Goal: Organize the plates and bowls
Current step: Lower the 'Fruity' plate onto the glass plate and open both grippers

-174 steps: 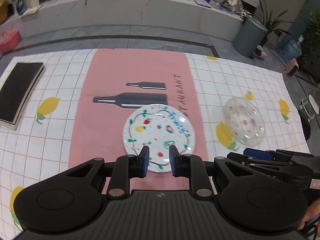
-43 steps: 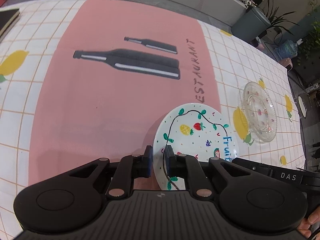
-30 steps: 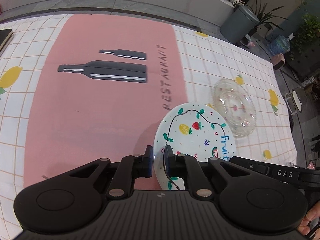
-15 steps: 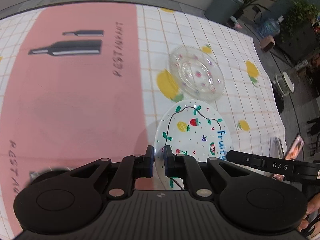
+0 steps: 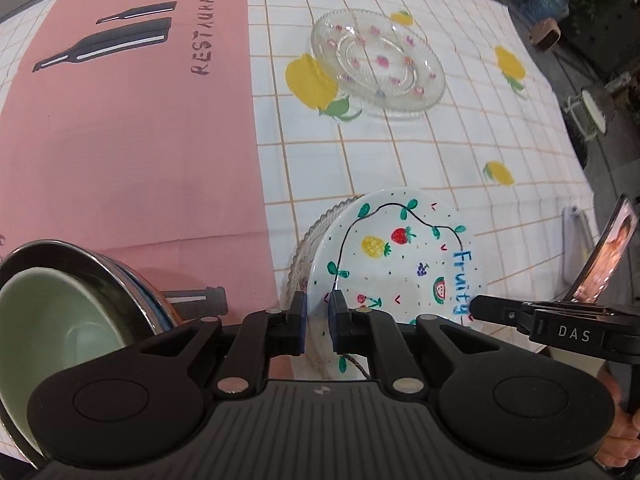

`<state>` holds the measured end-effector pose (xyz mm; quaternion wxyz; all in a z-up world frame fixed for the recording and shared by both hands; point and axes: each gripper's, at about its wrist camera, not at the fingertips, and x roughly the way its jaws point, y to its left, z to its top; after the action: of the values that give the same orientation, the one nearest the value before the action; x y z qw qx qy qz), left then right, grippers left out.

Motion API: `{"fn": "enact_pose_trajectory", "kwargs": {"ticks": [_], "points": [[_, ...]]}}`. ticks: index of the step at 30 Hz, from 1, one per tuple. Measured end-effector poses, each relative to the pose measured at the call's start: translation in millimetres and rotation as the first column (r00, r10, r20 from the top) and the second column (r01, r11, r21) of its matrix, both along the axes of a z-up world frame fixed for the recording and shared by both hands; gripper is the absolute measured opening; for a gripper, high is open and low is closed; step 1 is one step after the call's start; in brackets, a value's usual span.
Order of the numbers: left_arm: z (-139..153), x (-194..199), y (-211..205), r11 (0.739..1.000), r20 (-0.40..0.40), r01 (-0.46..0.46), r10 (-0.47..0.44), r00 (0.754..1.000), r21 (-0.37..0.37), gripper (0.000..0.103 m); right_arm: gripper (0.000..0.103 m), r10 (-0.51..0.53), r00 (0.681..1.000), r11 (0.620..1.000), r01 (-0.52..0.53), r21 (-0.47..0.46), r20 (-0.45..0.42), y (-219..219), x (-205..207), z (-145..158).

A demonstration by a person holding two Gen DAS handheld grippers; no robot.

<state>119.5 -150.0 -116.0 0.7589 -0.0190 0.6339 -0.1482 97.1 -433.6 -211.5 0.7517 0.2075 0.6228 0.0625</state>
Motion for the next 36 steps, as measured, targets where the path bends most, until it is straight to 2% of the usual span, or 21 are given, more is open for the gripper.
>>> {"fn": "enact_pose_trajectory", "kwargs": {"ticks": [4,9,15,19,23,26,30,36], "points": [[-4,0,-5,0.999,0.003,0.017,-0.018,1.0,0.046,0.014,0.008,0.004,1.0,1.0,-0.004,-0.009,-0.008,2,0,-4],[-13,0,-18,0.986,0.018,0.068,-0.071,0.997,0.151,0.011,0.007,0.025,1.0,0.999,-0.025,-0.022,-0.013,9,1,-4],[-13,3,-23,0.978,0.005,0.107,-0.11,0.994,0.18,0.012,0.011,0.069,0.997,0.995,-0.07,-0.065,-0.022,20,7,-4],[-13,5,-27,0.969,-0.003,0.137,-0.139,0.99,0.205,0.017,0.012,0.096,0.995,0.99,-0.099,-0.104,-0.034,27,12,-3],[-14,9,-29,0.955,-0.031,0.181,-0.179,0.983,0.234,0.02,0.026,0.125,0.99,0.98,-0.133,-0.145,-0.064,30,17,-1],[-13,15,-31,0.942,-0.057,0.22,-0.212,0.976,0.253,0.023,0.028,0.157,0.984,0.97,-0.17,-0.176,-0.083,33,23,3],[-10,28,-34,0.926,-0.09,0.265,-0.25,0.964,0.27,0.028,0.036,0.223,0.969,0.945,-0.243,-0.221,-0.109,40,38,9],[-14,51,-39,0.907,-0.191,0.332,-0.289,0.938,0.26,0.029,0.04,0.318,0.935,0.893,-0.351,-0.281,-0.158,55,68,12]]}}
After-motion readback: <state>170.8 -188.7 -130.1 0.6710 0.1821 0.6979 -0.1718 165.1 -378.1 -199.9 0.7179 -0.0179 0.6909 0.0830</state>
